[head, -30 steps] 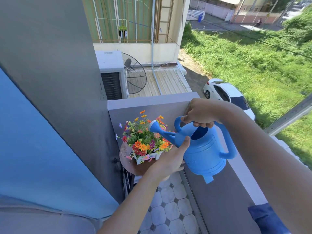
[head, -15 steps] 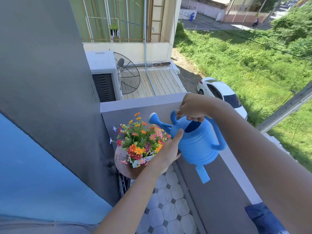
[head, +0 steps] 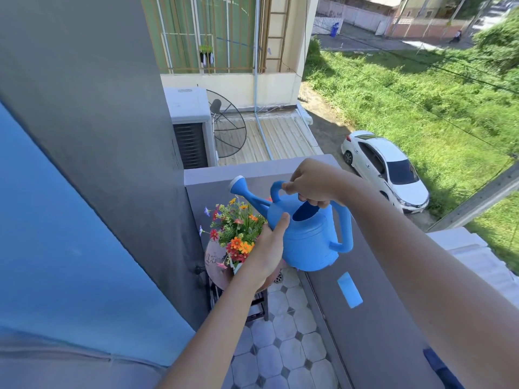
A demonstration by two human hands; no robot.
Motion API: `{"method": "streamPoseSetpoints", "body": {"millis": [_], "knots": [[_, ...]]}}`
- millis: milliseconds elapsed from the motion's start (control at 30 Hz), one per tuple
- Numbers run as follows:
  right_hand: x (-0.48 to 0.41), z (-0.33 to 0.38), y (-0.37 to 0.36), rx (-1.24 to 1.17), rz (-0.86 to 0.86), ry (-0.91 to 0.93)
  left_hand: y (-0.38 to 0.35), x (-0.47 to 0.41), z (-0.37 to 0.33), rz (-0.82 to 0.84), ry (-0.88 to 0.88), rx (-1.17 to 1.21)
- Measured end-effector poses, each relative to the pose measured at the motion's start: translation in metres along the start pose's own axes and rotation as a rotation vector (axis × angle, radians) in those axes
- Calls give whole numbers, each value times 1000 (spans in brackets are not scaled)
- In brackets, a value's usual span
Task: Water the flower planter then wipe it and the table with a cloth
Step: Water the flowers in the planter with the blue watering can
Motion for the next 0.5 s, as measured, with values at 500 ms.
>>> {"method": "streamPoseSetpoints", "body": {"millis": [500], "knots": [[62, -156, 16, -496, -285, -159, -96, -31, 29, 161, 24, -302]]}}
Point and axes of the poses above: each hand's wrist, its own x-axis away from the middle knuckle, its own y-axis out of the back of the hand, z = x × y, the point moved 7 cm from there along -x, towards the middle knuckle, and after that the axes turned 1 degree about -y, right-handed, at the moved point
